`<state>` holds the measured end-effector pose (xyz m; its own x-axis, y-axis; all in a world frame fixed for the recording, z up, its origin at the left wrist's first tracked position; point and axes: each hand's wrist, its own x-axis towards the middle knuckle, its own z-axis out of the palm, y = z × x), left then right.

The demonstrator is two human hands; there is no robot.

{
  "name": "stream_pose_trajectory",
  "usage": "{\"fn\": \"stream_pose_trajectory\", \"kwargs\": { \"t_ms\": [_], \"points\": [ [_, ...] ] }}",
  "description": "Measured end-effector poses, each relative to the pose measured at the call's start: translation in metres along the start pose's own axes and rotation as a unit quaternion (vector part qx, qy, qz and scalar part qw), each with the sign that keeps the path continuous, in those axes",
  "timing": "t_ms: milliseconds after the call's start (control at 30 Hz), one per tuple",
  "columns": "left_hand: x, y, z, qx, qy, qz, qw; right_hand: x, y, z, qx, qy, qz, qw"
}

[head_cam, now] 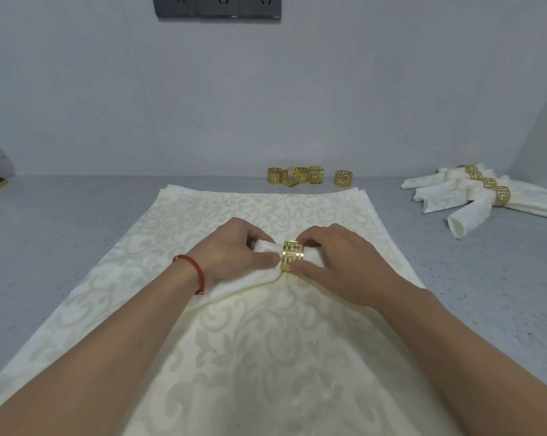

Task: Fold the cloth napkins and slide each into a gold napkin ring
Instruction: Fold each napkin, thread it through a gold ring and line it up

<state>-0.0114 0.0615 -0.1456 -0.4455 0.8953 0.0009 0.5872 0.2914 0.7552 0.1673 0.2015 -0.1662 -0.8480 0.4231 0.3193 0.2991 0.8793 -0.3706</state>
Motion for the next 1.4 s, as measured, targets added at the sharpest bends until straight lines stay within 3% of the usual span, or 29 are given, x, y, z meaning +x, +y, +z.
{"fn": "stream_pose_trajectory", "kwargs": {
  "t_ms": [100, 267, 400, 533, 633, 800, 900, 1033, 1400],
  "points": [
    [0.002, 0.005, -0.001, 0.005, -0.003, -0.015, 1.0, 0.002, 0.0, -0.003, -0.008, -0.01, 0.008, 1.0],
    [0.0, 0.023, -0.001, 0.011, -0.023, -0.028, 0.999, -0.002, -0.012, -0.012, -0.129, -0.037, -0.043, 0.99],
    [-0.002, 0.045, 0.009, -0.073, -0.046, -0.035, 0.996, -0.017, -0.005, -0.045, -0.121, -0.031, -0.037, 0.991],
    [0.004, 0.077, 0.045, -0.132, -0.093, 0.007, 0.987, -0.046, 0.021, -0.091, -0.157, -0.035, -0.025, 0.987],
    [0.013, 0.103, 0.086, -0.132, -0.083, 0.035, 0.987, -0.072, 0.056, -0.125, -0.168, -0.039, 0.018, 0.985],
    [0.039, 0.14, 0.156, -0.003, 0.009, 0.139, 0.99, -0.117, 0.145, -0.161, -0.238, -0.009, 0.095, 0.967],
    [0.065, 0.147, 0.192, 0.139, 0.052, 0.208, 0.967, -0.134, 0.2, -0.165, -0.275, 0.056, 0.152, 0.948],
    [0.084, 0.134, 0.221, 0.249, 0.097, 0.193, 0.944, -0.14, 0.265, -0.153, -0.265, 0.155, 0.216, 0.927],
    [0.092, 0.123, 0.233, 0.275, 0.153, 0.219, 0.924, -0.072, 0.341, -0.143, -0.277, 0.192, 0.268, 0.902]
  ]
}}
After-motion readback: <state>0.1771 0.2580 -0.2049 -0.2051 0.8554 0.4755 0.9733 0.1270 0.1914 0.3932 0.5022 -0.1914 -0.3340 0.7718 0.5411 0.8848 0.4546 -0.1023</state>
